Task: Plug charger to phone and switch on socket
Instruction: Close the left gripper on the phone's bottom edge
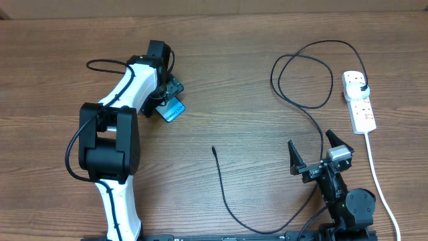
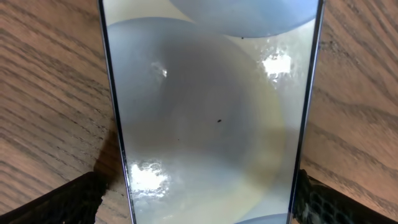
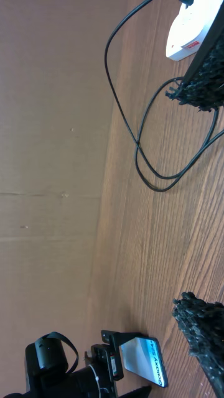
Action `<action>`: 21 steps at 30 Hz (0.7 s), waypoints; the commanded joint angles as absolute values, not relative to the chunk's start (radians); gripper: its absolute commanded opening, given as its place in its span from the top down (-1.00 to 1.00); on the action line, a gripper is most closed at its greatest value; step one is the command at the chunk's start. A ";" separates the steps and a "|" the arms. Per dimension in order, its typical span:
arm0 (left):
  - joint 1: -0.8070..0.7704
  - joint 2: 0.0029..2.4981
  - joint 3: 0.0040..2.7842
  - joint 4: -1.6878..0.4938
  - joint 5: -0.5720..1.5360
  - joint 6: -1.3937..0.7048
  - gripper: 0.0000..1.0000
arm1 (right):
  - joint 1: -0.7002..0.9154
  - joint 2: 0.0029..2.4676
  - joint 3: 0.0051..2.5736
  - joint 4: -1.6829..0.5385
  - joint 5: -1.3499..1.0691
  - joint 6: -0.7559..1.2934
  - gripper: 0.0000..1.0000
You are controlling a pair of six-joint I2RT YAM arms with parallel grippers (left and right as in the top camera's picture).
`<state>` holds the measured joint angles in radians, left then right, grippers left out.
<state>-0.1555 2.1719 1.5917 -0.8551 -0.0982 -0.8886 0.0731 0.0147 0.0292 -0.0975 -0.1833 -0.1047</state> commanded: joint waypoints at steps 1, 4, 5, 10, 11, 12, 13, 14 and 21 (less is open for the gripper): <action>-0.151 2.188 1.579 -0.855 -0.138 -0.907 -1.00 | 0.079 0.003 0.019 -0.091 -0.181 -0.098 -1.00; -0.151 2.188 1.579 -0.855 -0.141 -0.907 -1.00 | 0.079 0.003 0.019 -0.091 -0.181 -0.098 -1.00; -0.151 2.188 1.579 -0.856 -0.141 -0.906 -1.00 | 0.079 0.003 0.019 -0.091 -0.181 -0.098 -1.00; -0.151 2.188 1.579 -0.857 -0.138 -0.910 -1.00 | 0.079 0.003 0.019 -0.091 -0.181 -0.098 -1.00; -0.151 2.188 1.579 -0.860 -0.139 -0.924 -1.00 | 0.079 0.003 0.019 -0.091 -0.181 -0.098 -1.00; -0.151 2.188 1.578 -0.862 -0.139 -0.934 -1.00 | 0.079 0.003 0.019 -0.091 -0.181 -0.098 -1.00; -0.151 2.188 1.575 -0.862 -0.138 -0.945 -1.00 | 0.079 0.003 0.019 -0.091 -0.181 -0.098 -1.00; -0.151 2.188 1.572 -0.861 -0.138 -0.956 -0.99 | 0.079 0.003 0.019 -0.091 -0.181 -0.098 -1.00; -0.151 2.188 1.543 -0.846 -0.139 -0.992 -1.00 | 0.079 0.003 0.019 -0.092 -0.181 -0.098 -1.00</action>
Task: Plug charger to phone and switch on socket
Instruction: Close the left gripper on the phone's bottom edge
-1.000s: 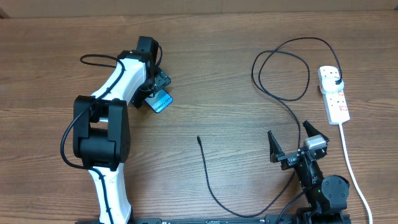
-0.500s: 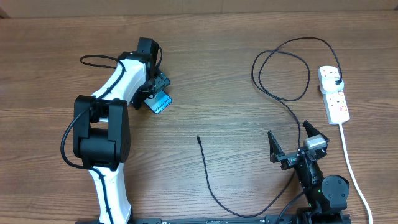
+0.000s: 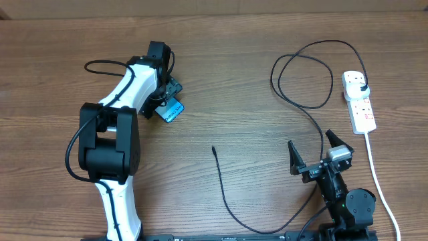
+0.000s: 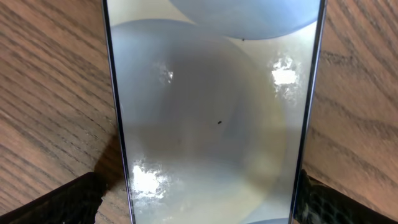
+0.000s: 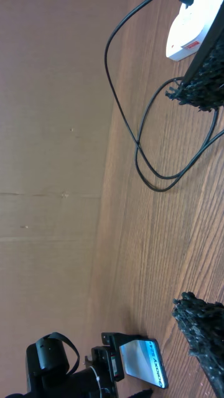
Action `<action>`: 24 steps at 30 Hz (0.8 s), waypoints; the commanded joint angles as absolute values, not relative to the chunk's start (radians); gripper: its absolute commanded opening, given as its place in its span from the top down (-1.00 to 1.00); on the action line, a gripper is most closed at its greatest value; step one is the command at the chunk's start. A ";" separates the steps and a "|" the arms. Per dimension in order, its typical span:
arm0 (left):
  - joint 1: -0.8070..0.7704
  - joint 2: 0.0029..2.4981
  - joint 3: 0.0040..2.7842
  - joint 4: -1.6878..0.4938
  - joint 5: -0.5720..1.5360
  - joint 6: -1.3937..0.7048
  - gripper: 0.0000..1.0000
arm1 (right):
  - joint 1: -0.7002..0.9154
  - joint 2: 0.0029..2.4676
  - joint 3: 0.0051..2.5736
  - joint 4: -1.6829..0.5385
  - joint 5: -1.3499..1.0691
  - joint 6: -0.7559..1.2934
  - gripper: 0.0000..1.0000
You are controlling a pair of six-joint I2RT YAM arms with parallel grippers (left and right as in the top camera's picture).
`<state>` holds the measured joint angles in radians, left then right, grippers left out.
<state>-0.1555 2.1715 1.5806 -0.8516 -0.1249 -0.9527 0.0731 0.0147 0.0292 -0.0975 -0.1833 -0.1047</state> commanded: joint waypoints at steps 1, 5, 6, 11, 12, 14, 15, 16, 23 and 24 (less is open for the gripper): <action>-0.151 2.188 1.539 -0.844 -0.139 -0.992 -1.00 | 0.079 0.003 0.019 -0.091 -0.181 -0.098 -1.00; -0.151 2.188 1.520 -0.828 -0.138 -0.992 -1.00 | 0.079 0.003 0.019 -0.091 -0.181 -0.098 -1.00; -0.151 2.188 1.516 -0.824 -0.138 -0.992 -1.00 | 0.079 0.003 0.019 -0.091 -0.181 -0.098 -1.00; -0.151 2.188 1.514 -0.824 -0.139 -0.991 -1.00 | 0.079 0.003 0.019 -0.091 -0.181 -0.098 -1.00; -0.151 2.188 1.514 -0.825 -0.138 -0.992 -1.00 | 0.079 0.003 0.019 -0.091 -0.181 -0.099 -1.00; -0.151 2.188 1.514 -0.825 -0.138 -0.992 -1.00 | 0.079 0.003 0.019 -0.091 -0.181 -0.098 -1.00; -0.151 2.188 1.514 -0.825 -0.138 -0.992 -1.00 | 0.079 0.003 0.019 -0.092 -0.181 -0.098 -0.99; -0.151 2.188 1.514 -0.823 -0.138 -0.992 -1.00 | 0.079 0.003 0.019 -0.092 -0.181 -0.099 -1.00; -0.151 2.188 1.514 -0.797 -0.123 -0.992 -1.00 | 0.079 0.003 0.019 -0.092 -0.181 -0.098 -1.00; -0.151 2.188 1.514 -0.797 -0.118 -0.992 -1.00 | 0.079 0.003 0.019 -0.091 -0.181 -0.098 -1.00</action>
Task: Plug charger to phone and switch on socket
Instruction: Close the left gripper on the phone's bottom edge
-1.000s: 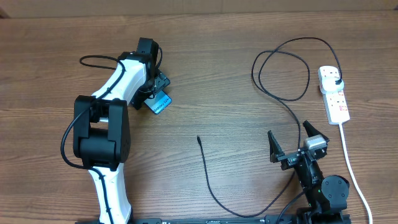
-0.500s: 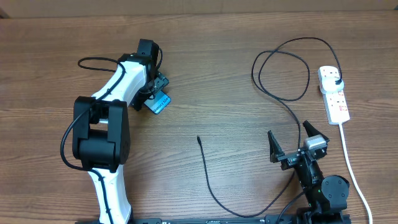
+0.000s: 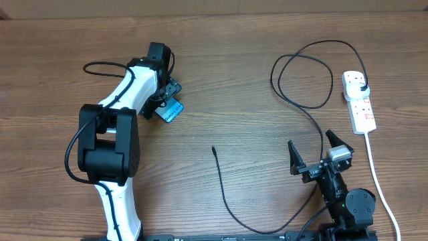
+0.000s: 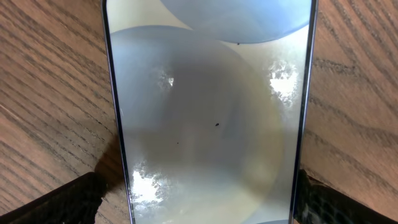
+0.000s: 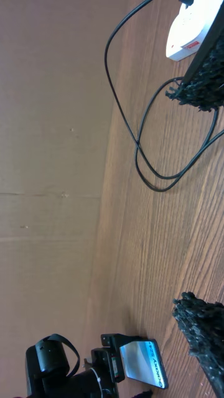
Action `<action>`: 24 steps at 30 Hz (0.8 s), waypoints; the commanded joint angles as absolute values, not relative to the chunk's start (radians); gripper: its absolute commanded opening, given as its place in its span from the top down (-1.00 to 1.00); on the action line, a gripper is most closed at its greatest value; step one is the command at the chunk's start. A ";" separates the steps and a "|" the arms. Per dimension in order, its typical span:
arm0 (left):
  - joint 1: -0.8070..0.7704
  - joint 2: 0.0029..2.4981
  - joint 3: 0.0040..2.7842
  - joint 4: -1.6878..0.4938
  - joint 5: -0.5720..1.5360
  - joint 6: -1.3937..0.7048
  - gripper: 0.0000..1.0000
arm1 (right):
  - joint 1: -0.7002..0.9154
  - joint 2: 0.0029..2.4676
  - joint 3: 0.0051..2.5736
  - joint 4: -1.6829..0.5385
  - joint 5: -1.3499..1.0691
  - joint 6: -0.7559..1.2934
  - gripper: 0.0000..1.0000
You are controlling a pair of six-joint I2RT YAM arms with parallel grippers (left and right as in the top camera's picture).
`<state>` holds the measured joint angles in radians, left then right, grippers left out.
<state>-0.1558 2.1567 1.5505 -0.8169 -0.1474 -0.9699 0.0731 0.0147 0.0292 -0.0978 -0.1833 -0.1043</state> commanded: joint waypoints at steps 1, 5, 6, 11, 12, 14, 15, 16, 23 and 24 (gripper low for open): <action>-0.151 2.188 1.514 -0.796 -0.111 -0.992 -1.00 | 0.079 0.003 0.019 -0.092 -0.181 -0.098 -1.00; -0.150 2.188 1.514 -0.788 -0.111 -0.992 -0.99 | 0.079 0.003 0.019 -0.091 -0.181 -0.098 -1.00; -0.150 2.188 1.514 -0.783 -0.111 -0.992 -1.00 | 0.079 0.003 0.019 -0.091 -0.181 -0.098 -1.00; -0.150 2.188 1.514 -0.769 -0.092 -1.037 -1.00 | 0.079 0.003 0.019 -0.091 -0.181 -0.098 -1.00; -0.149 2.188 1.514 -0.763 -0.084 -1.037 -1.00 | 0.079 0.003 0.019 -0.091 -0.181 -0.098 -1.00; -0.146 2.188 1.514 -0.753 -0.068 -1.037 -1.00 | 0.079 0.003 0.019 -0.091 -0.181 -0.098 -1.00; -0.144 2.188 1.514 -0.752 -0.053 -1.044 -1.00 | 0.079 0.003 0.019 -0.091 -0.181 -0.098 -1.00; -0.139 2.188 1.514 -0.754 -0.040 -1.058 -1.00 | 0.079 0.003 0.019 -0.091 -0.181 -0.099 -1.00; -0.107 2.188 1.514 -0.763 0.030 -1.071 -1.00 | 0.079 0.003 0.019 -0.091 -0.181 -0.098 -0.99; -0.105 2.188 1.514 -0.764 0.031 -1.071 -1.00 | 0.079 0.003 0.019 -0.091 -0.181 -0.098 -1.00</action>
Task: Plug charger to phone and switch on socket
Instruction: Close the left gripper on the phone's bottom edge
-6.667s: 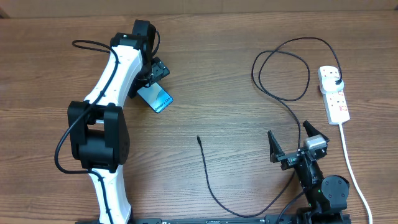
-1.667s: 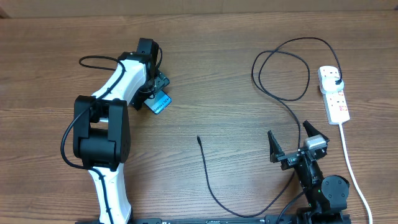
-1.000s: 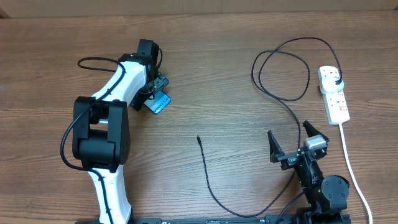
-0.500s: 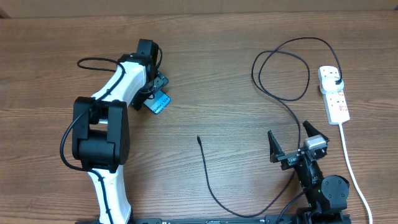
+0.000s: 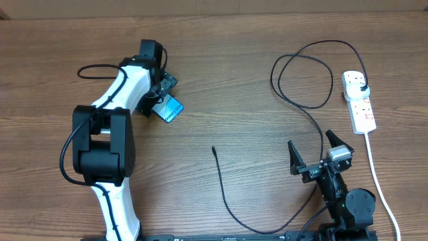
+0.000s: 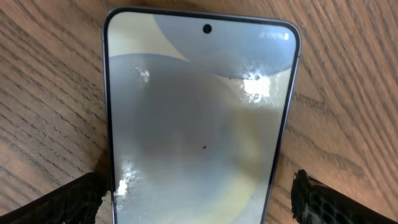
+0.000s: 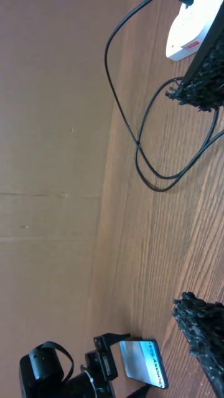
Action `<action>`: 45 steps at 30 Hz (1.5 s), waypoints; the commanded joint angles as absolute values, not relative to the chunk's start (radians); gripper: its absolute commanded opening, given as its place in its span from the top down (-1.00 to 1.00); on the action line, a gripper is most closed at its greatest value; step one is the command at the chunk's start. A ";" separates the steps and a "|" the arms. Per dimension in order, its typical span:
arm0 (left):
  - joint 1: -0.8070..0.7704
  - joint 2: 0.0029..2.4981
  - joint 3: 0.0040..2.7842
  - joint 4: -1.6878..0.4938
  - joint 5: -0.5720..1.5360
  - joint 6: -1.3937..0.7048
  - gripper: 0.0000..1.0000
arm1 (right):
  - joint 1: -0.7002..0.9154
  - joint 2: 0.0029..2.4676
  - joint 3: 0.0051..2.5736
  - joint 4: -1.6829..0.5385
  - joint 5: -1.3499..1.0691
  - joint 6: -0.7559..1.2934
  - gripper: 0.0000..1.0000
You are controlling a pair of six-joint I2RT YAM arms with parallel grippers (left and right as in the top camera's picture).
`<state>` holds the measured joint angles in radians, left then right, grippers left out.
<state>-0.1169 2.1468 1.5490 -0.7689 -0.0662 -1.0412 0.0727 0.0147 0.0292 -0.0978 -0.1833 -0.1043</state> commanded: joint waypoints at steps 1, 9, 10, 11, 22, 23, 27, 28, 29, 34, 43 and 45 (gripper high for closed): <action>-0.104 2.188 1.514 -0.766 0.030 -1.071 -1.00 | 0.079 0.003 0.019 -0.091 -0.181 -0.098 -1.00; -0.109 2.188 1.514 -0.794 -0.017 -1.048 -1.00 | 0.079 0.003 0.019 -0.091 -0.181 -0.098 -1.00; -0.109 2.188 1.514 -0.801 -0.021 -1.048 -1.00 | 0.079 0.003 0.019 -0.091 -0.181 -0.098 -1.00; -0.109 2.188 1.514 -0.808 -0.026 -1.048 -1.00 | 0.079 0.003 0.019 -0.091 -0.181 -0.098 -1.00; -0.109 2.188 1.514 -0.845 -0.028 -1.047 -1.00 | 0.079 0.003 0.019 -0.092 -0.181 -0.098 -1.00; -0.109 2.188 1.514 -0.846 -0.033 -1.047 -1.00 | 0.079 0.003 0.019 -0.092 -0.181 -0.098 -1.00; -0.109 2.188 1.514 -0.850 -0.050 -1.047 -1.00 | 0.079 0.003 0.019 -0.091 -0.181 -0.099 -1.00; -0.109 2.188 1.515 -0.857 -0.065 -1.048 -1.00 | 0.079 0.003 0.019 -0.091 -0.181 -0.098 -1.00; -0.109 2.188 1.515 -0.864 -0.079 -1.048 -1.00 | 0.079 0.003 0.019 -0.091 -0.181 -0.099 -1.00; -0.109 2.188 1.516 -0.874 -0.096 -1.048 -1.00 | 0.079 0.003 0.019 -0.091 -0.181 -0.098 -1.00; -0.109 2.188 1.516 -0.876 -0.118 -1.047 -1.00 | 0.079 0.003 0.019 -0.091 -0.181 -0.098 -1.00; -0.109 2.188 1.517 -0.875 -0.124 -1.047 -1.00 | 0.079 0.003 0.019 -0.091 -0.181 -0.098 -1.00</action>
<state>-0.1047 2.1448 1.5497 -0.8574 -0.0689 -1.0447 0.0731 0.0147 0.0292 -0.0978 -0.1825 -0.1047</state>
